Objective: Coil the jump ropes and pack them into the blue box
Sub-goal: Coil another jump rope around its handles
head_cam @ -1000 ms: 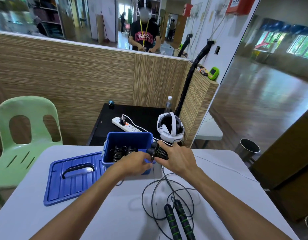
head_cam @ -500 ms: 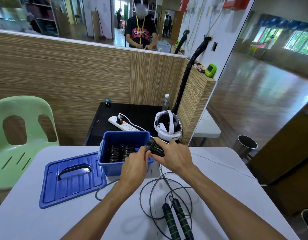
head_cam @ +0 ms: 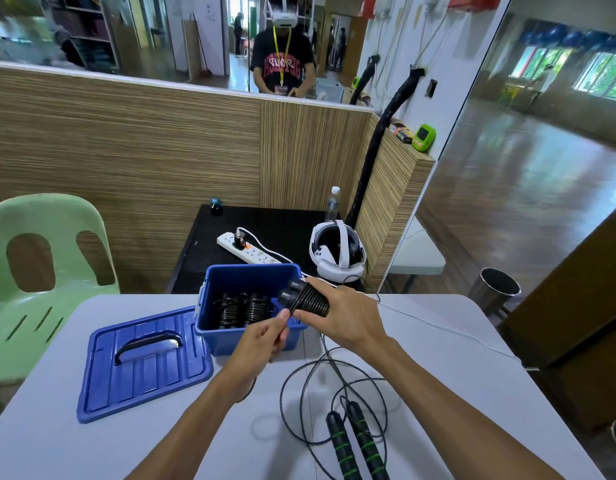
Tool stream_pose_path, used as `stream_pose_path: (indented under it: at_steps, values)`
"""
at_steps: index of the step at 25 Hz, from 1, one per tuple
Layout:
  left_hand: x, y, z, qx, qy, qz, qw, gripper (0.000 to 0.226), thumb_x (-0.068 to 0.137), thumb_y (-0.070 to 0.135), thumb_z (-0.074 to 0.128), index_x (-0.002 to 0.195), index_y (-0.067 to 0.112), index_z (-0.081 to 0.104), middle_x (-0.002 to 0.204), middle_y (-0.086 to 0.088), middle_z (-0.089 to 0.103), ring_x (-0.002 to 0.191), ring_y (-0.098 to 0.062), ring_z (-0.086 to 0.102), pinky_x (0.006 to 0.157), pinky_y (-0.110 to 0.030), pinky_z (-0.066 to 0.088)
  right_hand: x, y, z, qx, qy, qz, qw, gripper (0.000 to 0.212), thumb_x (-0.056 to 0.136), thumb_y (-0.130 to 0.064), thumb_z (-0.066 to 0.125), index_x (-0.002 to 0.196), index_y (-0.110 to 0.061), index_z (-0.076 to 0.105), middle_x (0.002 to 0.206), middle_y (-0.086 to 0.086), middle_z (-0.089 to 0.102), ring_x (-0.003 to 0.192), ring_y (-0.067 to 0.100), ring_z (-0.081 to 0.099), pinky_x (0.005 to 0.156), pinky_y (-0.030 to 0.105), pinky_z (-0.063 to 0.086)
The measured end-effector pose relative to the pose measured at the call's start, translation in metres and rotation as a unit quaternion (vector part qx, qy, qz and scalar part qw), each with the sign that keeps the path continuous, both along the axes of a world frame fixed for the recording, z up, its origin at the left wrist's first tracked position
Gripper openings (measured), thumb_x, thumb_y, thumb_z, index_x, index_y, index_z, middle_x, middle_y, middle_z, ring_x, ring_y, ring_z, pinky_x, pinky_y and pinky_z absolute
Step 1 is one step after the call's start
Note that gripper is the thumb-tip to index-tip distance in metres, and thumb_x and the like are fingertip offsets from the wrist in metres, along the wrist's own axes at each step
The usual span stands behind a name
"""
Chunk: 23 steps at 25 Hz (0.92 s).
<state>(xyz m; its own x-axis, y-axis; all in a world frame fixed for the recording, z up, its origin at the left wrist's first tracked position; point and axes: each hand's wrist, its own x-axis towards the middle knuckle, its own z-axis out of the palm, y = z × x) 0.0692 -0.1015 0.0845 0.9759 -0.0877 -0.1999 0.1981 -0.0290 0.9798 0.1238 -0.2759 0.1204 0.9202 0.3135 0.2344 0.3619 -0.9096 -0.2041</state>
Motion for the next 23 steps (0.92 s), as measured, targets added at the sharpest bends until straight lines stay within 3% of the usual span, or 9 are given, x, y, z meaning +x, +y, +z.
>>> stream_pose_path:
  at_steps: [7,11,13,16,18,19,21,23]
  values:
    - [0.003,0.002,-0.019,-0.014,-0.001,0.016,1.000,0.056,0.095,0.062,0.035,0.059,0.020,0.035,0.058,0.000,0.034,0.059,-0.015,0.029,0.064,-0.032,0.029,-0.007,-0.002,0.020,0.132,0.075,0.036,0.988,0.069,0.074,-0.080,0.057,0.133,-0.044,0.051,0.102,-0.016,0.068,0.094,0.004,0.061,0.080,0.026,0.050]
    - [0.004,0.004,-0.036,0.052,0.058,0.083,0.994,0.053,0.099,0.042,0.042,0.053,0.017,0.042,0.051,0.001,0.039,0.052,-0.012,0.032,0.057,-0.028,0.029,-0.011,-0.002,0.031,0.141,0.082,0.073,0.984,0.069,0.073,-0.082,0.056,0.132,-0.047,0.050,0.102,-0.017,0.068,0.093,0.003,0.061,0.083,0.030,0.052]
    - [0.010,0.012,-0.034,0.087,0.021,0.078,0.993,0.042,0.098,0.026,0.049,0.057,0.014,0.047,0.052,0.000,0.041,0.053,-0.011,0.034,0.057,-0.030,0.028,-0.018,0.003,0.028,0.131,0.104,0.096,0.981,0.071,0.072,-0.082,0.057,0.134,-0.048,0.048,0.106,-0.019,0.067,0.095,0.002,0.060,0.086,0.032,0.052]
    - [0.022,0.023,-0.011,0.083,-0.037,0.045,0.995,0.033,0.090,-0.002,0.049,0.059,0.008,0.054,0.055,0.001,0.054,0.055,-0.009,0.048,0.058,-0.025,0.041,-0.025,0.008,0.028,0.117,0.154,0.148,0.970,0.068,0.073,-0.078,0.061,0.134,-0.053,0.047,0.107,-0.019,0.067,0.094,0.003,0.060,0.088,0.030,0.051]
    - [0.036,0.030,0.003,0.059,-0.029,-0.030,0.997,0.034,0.096,0.002,0.050,0.063,0.000,0.059,0.054,-0.003,0.064,0.052,-0.008,0.059,0.055,-0.028,0.052,-0.028,0.008,0.032,0.093,0.172,0.193,0.961,0.064,0.077,-0.072,0.063,0.135,-0.056,0.044,0.102,-0.019,0.067,0.089,0.004,0.059,0.085,0.028,0.050]
    - [0.044,0.035,0.007,0.089,-0.053,-0.095,0.990,0.038,0.097,0.016,0.054,0.067,-0.005,0.062,0.060,-0.012,0.067,0.056,-0.015,0.064,0.059,-0.035,0.054,-0.030,0.008,0.034,0.077,0.172,0.215,0.958,0.063,0.078,-0.071,0.062,0.136,-0.057,0.042,0.098,-0.019,0.065,0.085,0.004,0.058,0.082,0.027,0.049]
    - [0.054,0.043,0.018,0.217,-0.098,-0.230,0.944,0.057,0.093,0.046,0.056,0.070,-0.005,0.066,0.068,-0.021,0.066,0.061,-0.030,0.063,0.059,-0.039,0.050,-0.036,0.009,0.033,0.032,0.161,0.250,0.954,0.063,0.080,-0.071,0.059,0.138,-0.053,0.041,0.102,-0.017,0.065,0.087,0.006,0.058,0.080,0.029,0.048]
    - [0.066,0.046,0.029,0.410,-0.165,-0.294,0.848,0.067,0.089,0.063,0.048,0.064,0.003,0.066,0.062,-0.015,0.064,0.057,-0.028,0.056,0.056,-0.036,0.045,-0.041,0.012,0.030,-0.032,0.131,0.269,0.954,0.064,0.082,-0.073,0.055,0.139,-0.047,0.041,0.112,-0.012,0.065,0.095,0.011,0.060,0.080,0.035,0.049]
